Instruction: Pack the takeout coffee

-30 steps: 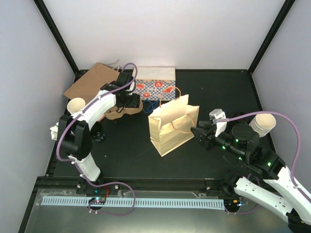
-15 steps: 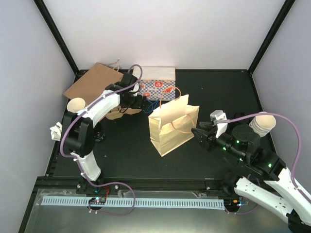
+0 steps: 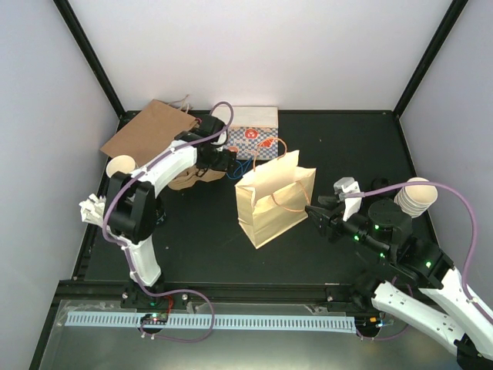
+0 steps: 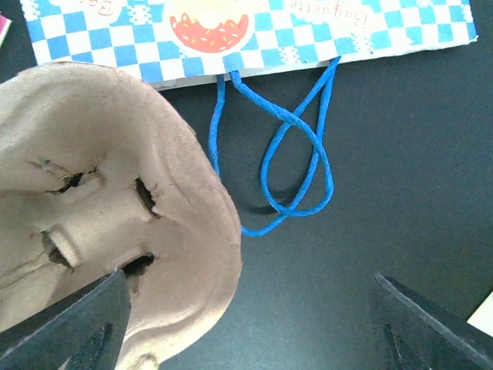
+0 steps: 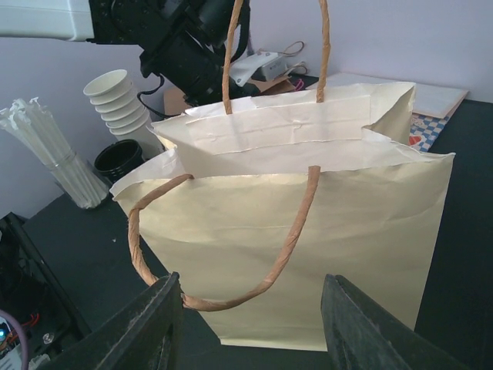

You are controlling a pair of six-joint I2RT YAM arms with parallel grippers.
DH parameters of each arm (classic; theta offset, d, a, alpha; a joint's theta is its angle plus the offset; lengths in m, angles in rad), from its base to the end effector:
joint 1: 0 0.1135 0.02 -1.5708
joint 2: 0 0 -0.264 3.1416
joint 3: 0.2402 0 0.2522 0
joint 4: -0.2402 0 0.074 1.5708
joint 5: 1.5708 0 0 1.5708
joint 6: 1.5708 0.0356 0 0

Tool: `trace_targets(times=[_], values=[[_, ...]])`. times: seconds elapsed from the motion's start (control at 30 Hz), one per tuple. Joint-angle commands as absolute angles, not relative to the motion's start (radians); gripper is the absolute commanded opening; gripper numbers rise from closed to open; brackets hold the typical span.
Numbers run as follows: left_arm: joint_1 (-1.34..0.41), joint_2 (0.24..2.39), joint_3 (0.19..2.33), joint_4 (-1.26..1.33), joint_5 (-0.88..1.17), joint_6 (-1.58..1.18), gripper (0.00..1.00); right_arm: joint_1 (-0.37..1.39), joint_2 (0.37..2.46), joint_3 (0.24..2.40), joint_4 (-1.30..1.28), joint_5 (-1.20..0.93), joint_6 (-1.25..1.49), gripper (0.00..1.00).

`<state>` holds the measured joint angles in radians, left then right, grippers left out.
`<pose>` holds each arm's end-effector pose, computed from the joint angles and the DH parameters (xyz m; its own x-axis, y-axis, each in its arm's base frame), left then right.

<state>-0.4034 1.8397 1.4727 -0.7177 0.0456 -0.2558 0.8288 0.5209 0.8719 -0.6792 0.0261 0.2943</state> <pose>0.3594 -0.1552 0.2392 -0.8909 0.1054 -0.4418 0.1926 0.9686 -0.1572 0.0711 0.0761 0.3501 -0.4174 -0.0261 -0.9084 -0.6260 0.7328 0.2665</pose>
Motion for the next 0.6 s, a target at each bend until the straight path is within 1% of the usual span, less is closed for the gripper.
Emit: trace_targets(times=[0.0, 0.13, 0.4, 0.5, 0.57], values=[[-0.419, 1.889, 1.541, -0.745, 0.029, -0.229, 0.83, 0.828, 0.517, 0.865, -0.669, 0.045, 0.304, 0.51], [-0.423, 1.917, 1.561, -0.751, 0.023, -0.228, 0.76, 0.828, 0.516, 0.863, -0.669, 0.043, 0.306, 0.51], [-0.423, 1.92, 1.579, -0.769, -0.089, -0.248, 0.61, 0.828, 0.515, 0.861, -0.671, 0.041, 0.308, 0.51], [-0.423, 1.924, 1.587, -0.787, -0.129, -0.249, 0.52, 0.827, 0.514, 0.861, -0.672, 0.041, 0.309, 0.51], [-0.423, 1.924, 1.59, -0.795, -0.145, -0.246, 0.49, 0.828, 0.514, 0.861, -0.67, 0.041, 0.309, 0.51]])
